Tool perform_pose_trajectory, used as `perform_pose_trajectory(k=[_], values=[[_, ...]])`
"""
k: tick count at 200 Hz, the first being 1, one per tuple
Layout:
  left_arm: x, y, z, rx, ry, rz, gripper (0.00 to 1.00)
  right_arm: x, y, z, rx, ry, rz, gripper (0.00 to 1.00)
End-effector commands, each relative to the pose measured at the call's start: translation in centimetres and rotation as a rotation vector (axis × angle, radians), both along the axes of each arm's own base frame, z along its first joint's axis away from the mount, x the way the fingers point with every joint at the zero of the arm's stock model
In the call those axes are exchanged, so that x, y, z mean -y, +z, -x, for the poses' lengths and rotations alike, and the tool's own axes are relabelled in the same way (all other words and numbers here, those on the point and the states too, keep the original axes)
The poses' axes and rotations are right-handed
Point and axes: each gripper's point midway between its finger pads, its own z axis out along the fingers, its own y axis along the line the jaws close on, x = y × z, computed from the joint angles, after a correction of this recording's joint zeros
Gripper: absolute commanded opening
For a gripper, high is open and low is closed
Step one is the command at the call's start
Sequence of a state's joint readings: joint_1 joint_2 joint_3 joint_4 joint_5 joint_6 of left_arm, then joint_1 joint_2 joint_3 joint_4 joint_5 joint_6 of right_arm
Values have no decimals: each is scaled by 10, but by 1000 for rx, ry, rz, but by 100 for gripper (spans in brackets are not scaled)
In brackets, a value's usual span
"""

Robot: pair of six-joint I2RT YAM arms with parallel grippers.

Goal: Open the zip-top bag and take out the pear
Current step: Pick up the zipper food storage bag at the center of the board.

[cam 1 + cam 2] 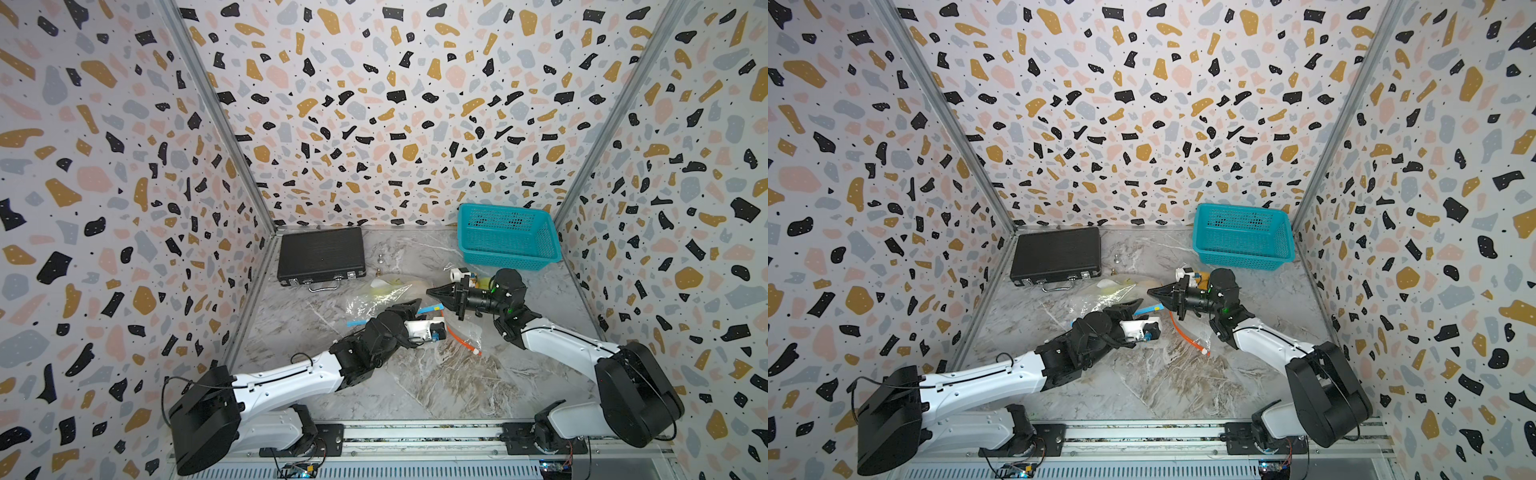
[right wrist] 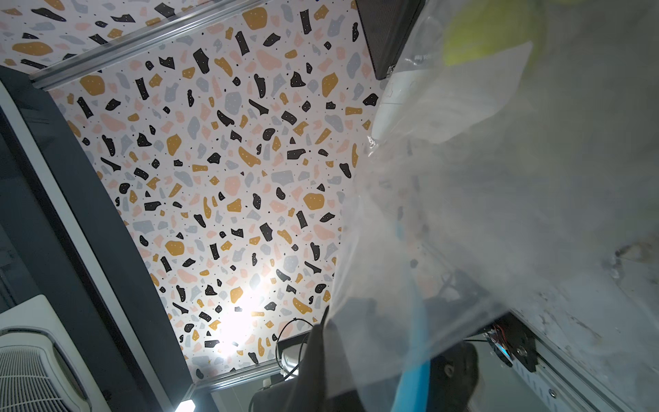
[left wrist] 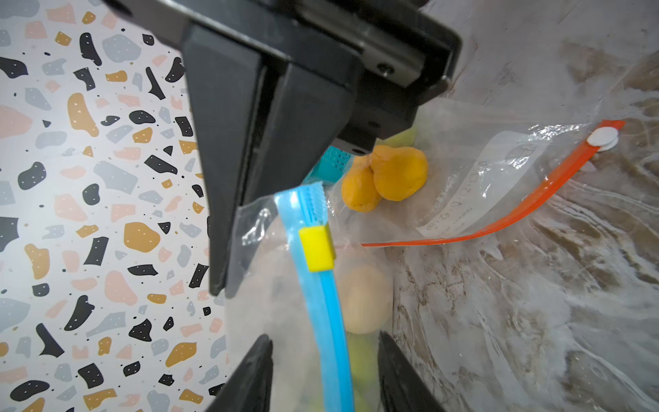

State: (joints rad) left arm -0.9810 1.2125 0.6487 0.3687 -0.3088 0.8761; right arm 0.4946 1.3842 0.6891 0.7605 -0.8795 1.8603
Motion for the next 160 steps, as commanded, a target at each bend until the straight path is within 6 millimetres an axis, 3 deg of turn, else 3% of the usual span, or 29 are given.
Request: perform_pose_trajectory(k=[1, 39, 79, 101, 119, 135, 160], values=[[-2, 29, -11, 71, 37, 76, 43, 5, 28, 8, 76, -1, -58, 0], [-5, 45, -19, 39, 46, 112, 23, 10, 31, 15, 78, -3, -67, 0], [-7, 56, -9, -48, 8, 114, 0, 12, 32, 19, 76, -3, -73, 0], [-8, 61, -1, -136, -9, 80, 0, 10, 37, 17, 94, 7, -85, 4], [-8, 60, 9, -206, -44, 58, 0, 7, 44, 17, 130, 29, -86, 14], [-8, 58, 20, -282, -84, 35, 0, 3, 48, 17, 194, 71, -64, 29], [-16, 62, 29, -424, -118, 44, 0, 14, 55, 9, 329, 95, -1, 39]])
